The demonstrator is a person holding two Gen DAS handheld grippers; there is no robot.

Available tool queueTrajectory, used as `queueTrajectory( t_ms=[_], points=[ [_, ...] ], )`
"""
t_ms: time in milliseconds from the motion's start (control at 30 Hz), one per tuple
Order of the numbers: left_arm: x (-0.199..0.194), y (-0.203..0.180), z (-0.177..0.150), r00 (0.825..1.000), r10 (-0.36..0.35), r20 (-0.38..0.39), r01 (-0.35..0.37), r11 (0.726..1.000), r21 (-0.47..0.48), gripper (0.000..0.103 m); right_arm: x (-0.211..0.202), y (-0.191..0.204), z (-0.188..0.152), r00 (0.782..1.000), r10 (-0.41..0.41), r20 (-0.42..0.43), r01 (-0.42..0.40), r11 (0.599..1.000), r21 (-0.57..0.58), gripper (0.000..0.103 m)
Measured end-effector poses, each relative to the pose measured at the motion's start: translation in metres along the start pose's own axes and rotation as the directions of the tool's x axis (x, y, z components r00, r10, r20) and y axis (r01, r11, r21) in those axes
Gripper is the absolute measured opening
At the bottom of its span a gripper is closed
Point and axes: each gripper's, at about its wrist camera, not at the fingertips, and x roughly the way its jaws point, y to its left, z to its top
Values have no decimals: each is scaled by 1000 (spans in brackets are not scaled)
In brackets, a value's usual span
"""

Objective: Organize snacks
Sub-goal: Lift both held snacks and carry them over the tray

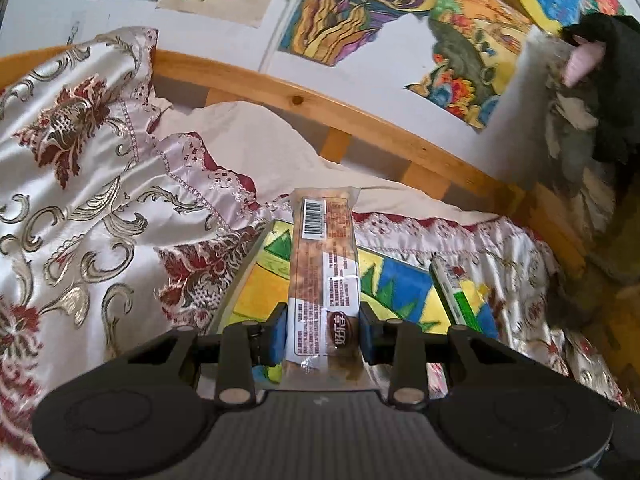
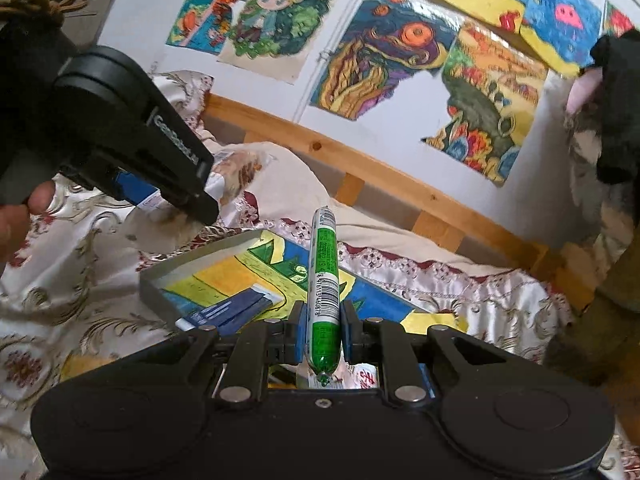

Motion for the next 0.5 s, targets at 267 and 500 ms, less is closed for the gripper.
queueTrajectory(
  t_ms=[267, 500],
  points=[
    [54, 26, 4, 995, 11, -98, -16, 999, -48, 38, 61, -1, -2, 996, 53, -71, -45, 993, 108, 18],
    [85, 33, -7, 982, 36, -185, -44, 998, -39, 38, 88, 3, -15, 989, 70, -133, -54, 991, 126, 18]
  ],
)
